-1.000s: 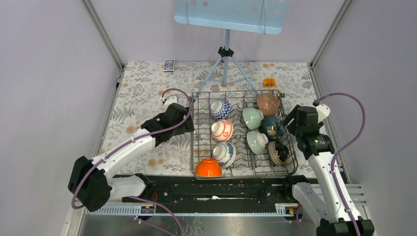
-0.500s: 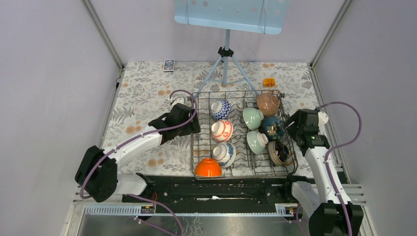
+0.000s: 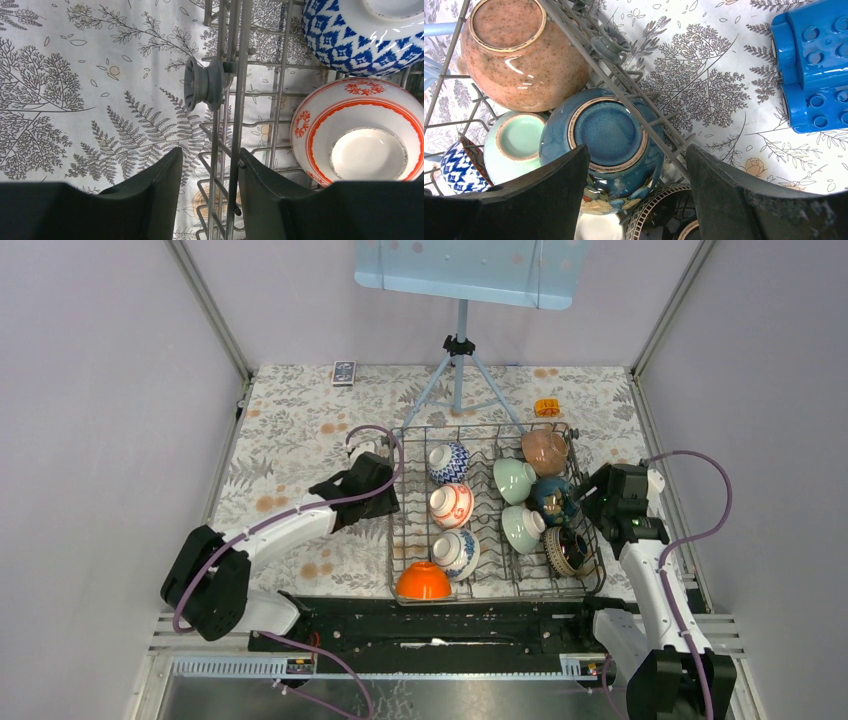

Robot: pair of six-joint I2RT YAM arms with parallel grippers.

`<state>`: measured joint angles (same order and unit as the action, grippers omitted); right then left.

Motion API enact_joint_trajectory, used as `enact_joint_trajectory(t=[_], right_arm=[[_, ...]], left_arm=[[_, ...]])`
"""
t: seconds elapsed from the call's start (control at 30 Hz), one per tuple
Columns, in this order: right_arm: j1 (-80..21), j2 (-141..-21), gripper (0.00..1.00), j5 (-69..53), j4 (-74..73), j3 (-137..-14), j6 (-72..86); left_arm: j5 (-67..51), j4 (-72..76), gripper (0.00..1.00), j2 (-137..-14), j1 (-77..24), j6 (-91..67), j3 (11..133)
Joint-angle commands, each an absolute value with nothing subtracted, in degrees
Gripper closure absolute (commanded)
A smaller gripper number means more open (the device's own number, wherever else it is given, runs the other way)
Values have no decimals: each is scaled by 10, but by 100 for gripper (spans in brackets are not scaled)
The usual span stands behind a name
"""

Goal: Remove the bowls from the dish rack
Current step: Move the dish rack to the center of the board.

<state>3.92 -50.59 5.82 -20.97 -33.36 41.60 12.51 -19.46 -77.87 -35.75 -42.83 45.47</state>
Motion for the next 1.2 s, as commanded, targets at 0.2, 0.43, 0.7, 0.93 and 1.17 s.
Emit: enact_joint_trajectory(t=[0.2, 0.43, 0.7, 0.93, 1.17], right_arm=[[33, -513, 19, 1, -206, -366, 385], [18, -514, 6, -35, -220, -401, 368], [3, -534, 2, -104, -216, -448, 372], [-61, -530, 2, -119, -214, -480, 368], [-104, -514, 1, -129, -179, -464, 394]], left_arm=[[165, -199, 70, -754, -304, -439, 435], [174, -216, 79, -739, -280, -435, 433], [188, -240, 79, -725, -250, -425, 437], [191, -251, 77, -717, -213, -422, 435], [206, -273, 75, -718, -192, -404, 457]])
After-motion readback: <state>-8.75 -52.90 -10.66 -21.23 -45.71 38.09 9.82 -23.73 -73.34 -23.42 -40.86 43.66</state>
